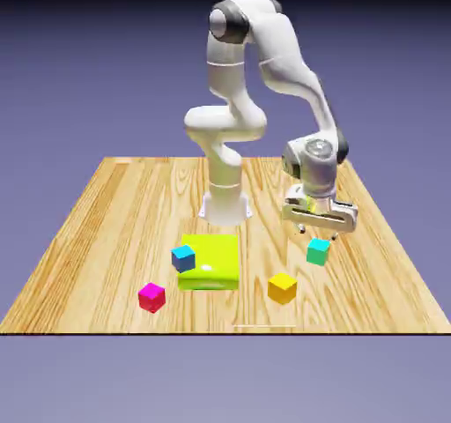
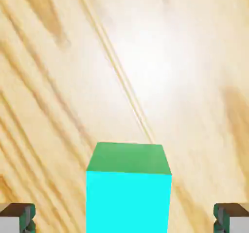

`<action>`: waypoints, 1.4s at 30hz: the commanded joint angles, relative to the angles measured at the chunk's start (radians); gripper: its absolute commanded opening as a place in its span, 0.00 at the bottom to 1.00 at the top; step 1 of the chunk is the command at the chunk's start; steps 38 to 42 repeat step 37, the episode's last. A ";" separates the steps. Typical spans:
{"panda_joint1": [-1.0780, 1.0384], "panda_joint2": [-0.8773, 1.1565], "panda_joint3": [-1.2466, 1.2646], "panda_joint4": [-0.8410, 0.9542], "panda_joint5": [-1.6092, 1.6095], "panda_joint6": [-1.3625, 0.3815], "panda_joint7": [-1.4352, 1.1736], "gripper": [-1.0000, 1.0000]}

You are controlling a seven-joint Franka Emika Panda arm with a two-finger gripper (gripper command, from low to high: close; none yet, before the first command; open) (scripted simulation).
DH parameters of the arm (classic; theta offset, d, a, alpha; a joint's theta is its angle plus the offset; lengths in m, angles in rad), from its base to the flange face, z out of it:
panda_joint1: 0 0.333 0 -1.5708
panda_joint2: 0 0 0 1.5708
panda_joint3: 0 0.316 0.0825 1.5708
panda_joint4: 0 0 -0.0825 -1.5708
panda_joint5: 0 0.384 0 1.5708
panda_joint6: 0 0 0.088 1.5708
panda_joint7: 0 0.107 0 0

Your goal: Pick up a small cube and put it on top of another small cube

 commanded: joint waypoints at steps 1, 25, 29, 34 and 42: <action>0.023 0.036 -0.024 0.002 -0.020 0.033 0.012 0.50; -0.237 0.014 -0.122 0.251 -0.233 -0.306 -0.238 0.00; -0.302 0.029 -0.166 0.328 -0.309 -0.389 -0.306 0.00; -0.245 0.187 -0.219 0.288 -0.395 -0.202 -0.248 0.00; -0.258 0.151 -0.207 0.298 -0.376 -0.245 -0.261 1.00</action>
